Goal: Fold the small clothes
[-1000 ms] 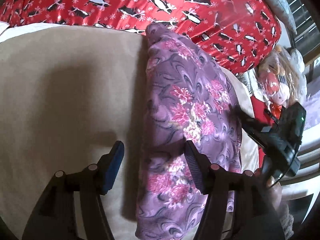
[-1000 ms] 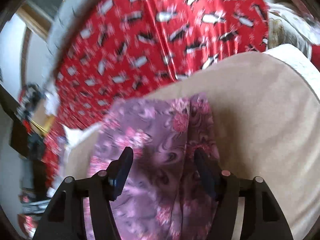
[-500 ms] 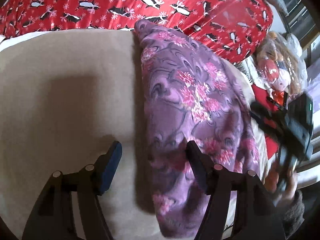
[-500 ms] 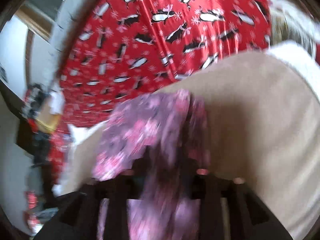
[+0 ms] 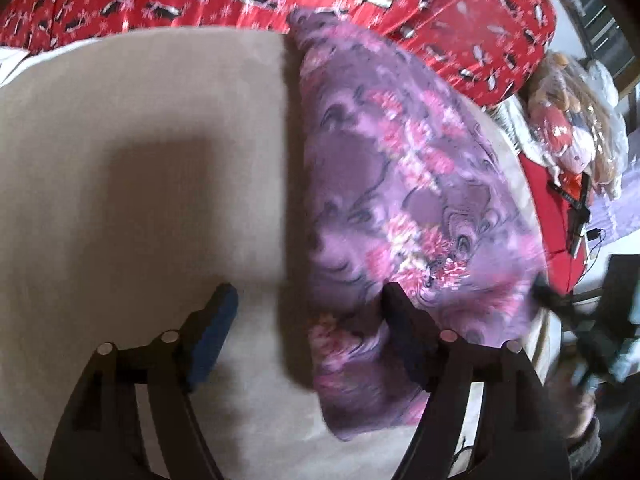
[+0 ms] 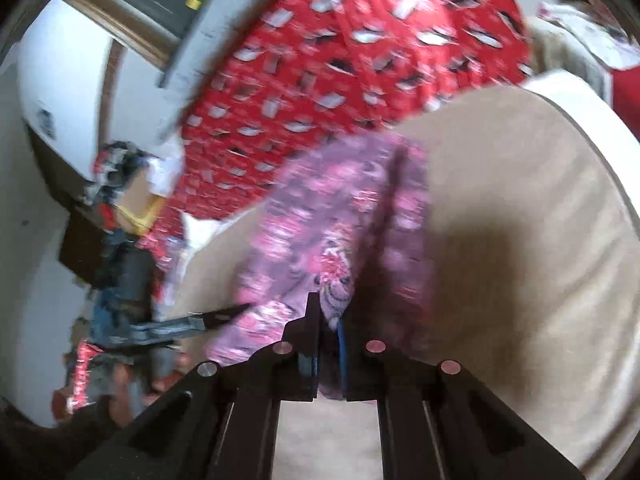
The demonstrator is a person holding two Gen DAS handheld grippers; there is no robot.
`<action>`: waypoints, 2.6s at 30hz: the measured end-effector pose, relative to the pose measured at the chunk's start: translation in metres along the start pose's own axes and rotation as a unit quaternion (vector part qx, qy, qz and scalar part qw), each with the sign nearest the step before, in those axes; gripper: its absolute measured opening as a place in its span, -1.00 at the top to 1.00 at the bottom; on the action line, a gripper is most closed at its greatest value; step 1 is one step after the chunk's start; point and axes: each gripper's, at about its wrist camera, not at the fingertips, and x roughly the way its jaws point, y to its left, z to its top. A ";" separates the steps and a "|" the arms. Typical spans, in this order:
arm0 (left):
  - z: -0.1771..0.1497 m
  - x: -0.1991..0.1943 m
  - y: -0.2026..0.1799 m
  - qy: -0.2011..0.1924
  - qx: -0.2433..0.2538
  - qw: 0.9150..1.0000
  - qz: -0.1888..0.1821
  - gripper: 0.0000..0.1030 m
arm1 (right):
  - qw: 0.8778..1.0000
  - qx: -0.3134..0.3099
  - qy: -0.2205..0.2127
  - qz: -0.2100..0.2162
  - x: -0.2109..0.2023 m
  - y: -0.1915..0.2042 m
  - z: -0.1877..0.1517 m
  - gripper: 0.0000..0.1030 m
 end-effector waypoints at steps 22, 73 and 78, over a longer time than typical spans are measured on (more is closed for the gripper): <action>0.050 -0.036 -0.043 -0.095 0.062 0.993 0.019 -0.44 | 0.994 -0.064 -0.065 -0.056 0.027 0.037 0.057 0.14; -0.035 -0.009 -0.042 -0.063 0.107 0.989 0.075 -0.67 | 0.961 -0.219 0.053 -0.158 0.081 0.037 -0.004 -0.15; -0.003 -0.024 -0.010 -0.061 0.031 0.998 0.001 -0.66 | 0.988 -0.115 0.026 -0.097 0.046 0.019 0.020 -0.20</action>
